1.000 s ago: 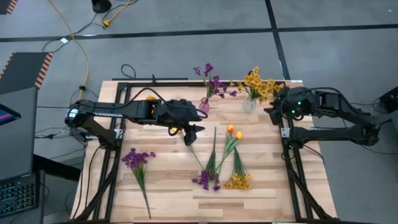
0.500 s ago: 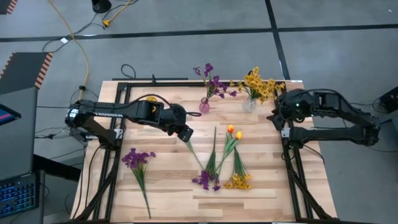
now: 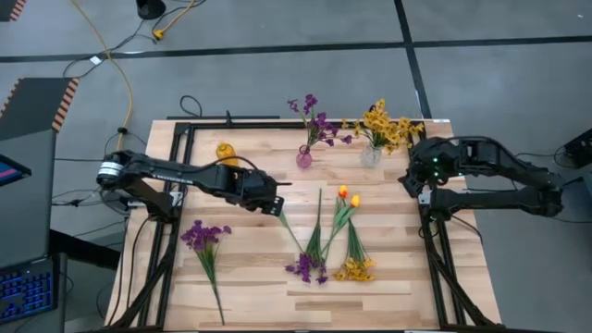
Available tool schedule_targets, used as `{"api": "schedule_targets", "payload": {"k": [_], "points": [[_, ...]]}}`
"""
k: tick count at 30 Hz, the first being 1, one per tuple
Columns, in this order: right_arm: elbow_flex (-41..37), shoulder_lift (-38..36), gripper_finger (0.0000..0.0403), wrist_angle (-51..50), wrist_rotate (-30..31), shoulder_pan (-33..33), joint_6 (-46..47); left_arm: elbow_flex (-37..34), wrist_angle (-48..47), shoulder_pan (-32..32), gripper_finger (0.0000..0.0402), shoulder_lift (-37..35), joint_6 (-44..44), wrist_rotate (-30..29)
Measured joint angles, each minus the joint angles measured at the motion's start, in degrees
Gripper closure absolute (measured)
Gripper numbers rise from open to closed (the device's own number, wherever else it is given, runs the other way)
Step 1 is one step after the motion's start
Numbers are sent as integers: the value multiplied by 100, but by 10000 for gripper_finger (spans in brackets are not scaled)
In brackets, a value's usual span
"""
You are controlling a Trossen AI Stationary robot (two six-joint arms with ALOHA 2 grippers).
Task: Sort flowers into vase by color
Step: Put the left yellow tulip into the yellow vase
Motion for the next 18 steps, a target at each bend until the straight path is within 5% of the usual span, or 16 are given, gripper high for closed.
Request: {"api": "schedule_targets", "payload": {"k": [18], "points": [[-2,-2,147,46,33,2,-61,-1683,2771,-5,228,8,-1352,-6]]}}
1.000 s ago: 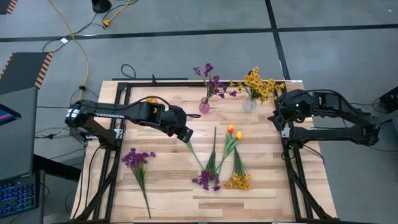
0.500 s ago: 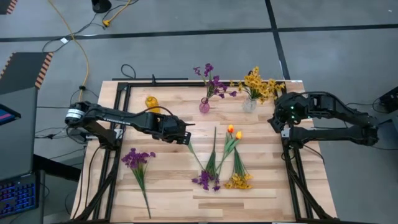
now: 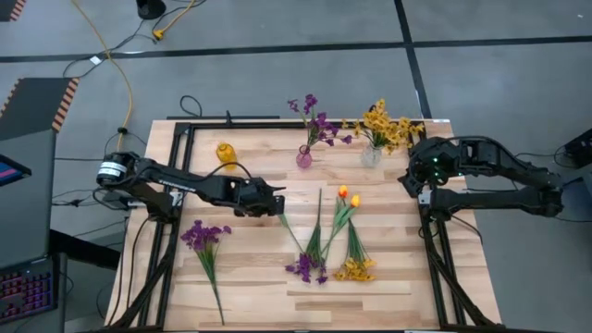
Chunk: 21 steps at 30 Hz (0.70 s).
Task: Sort flowers into vase by color
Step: Put the left yellow tulip into the yellow vase
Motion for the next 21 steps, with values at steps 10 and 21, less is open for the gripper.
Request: {"api": "schedule_targets", "payload": {"k": [10,21], "points": [[2,0,147,7,9,4,2,-8,698,-2,228,750,4,157],[4,2,147,4,31,4,4,-3,1189,106,229,1270,4,159]]}}
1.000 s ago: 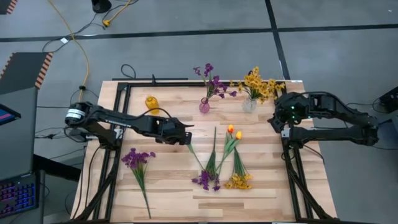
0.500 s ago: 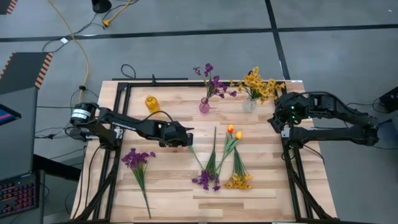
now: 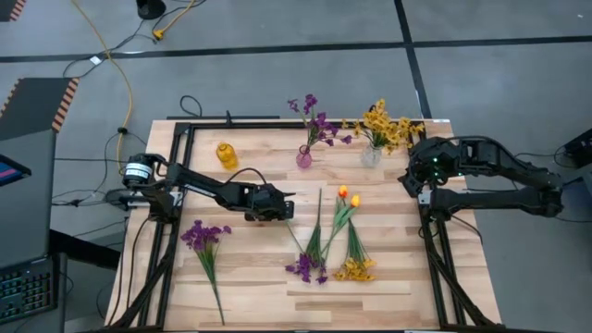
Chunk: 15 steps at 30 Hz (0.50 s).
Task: Sort flowers into vase by color
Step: Put the left yellow tulip into the yellow vase
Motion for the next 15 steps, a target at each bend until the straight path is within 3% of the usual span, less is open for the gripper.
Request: {"api": "schedule_targets", "payload": {"k": [5,15], "points": [[0,-2,147,-2,4,1,0,0,19,24,247,14,178,-2],[0,0,147,-2,10,0,18,0,9,28,357,14,267,-64]]}}
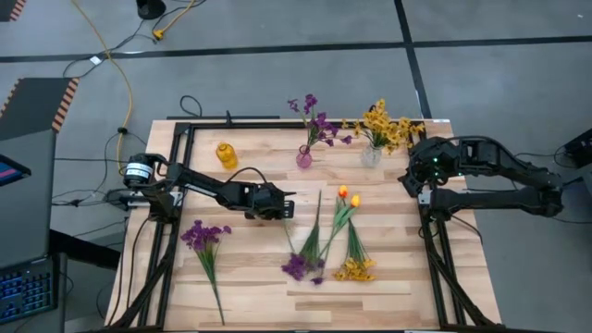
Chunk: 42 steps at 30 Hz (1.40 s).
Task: Sort flowers into vase by color
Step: Put the left yellow tulip into the yellow vase
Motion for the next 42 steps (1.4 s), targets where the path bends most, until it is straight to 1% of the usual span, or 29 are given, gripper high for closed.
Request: {"api": "schedule_targets", "payload": {"k": [3,5,13,16,22,31,34,42], "points": [[0,1,147,0,0,0,2,0,2,2,385,0,99,0],[0,-1,147,0,2,0,1,0,-2,2,395,-6,132,-33],[1,-1,147,0,2,0,47,0,257,1,392,-173,474,-122],[2,1,147,0,2,0,47,1,474,0,395,-345,769,-299],[2,-2,147,2,0,-2,58,0,499,-7,396,-970,1525,-899],[2,-1,147,6,0,-2,56,2,301,-22,397,-2206,2668,-1771],[2,-2,147,22,0,-2,56,2,221,-22,397,-2641,3198,-2137],[2,-1,147,46,0,-2,54,2,-235,-20,397,-3695,4391,-3555]]}}
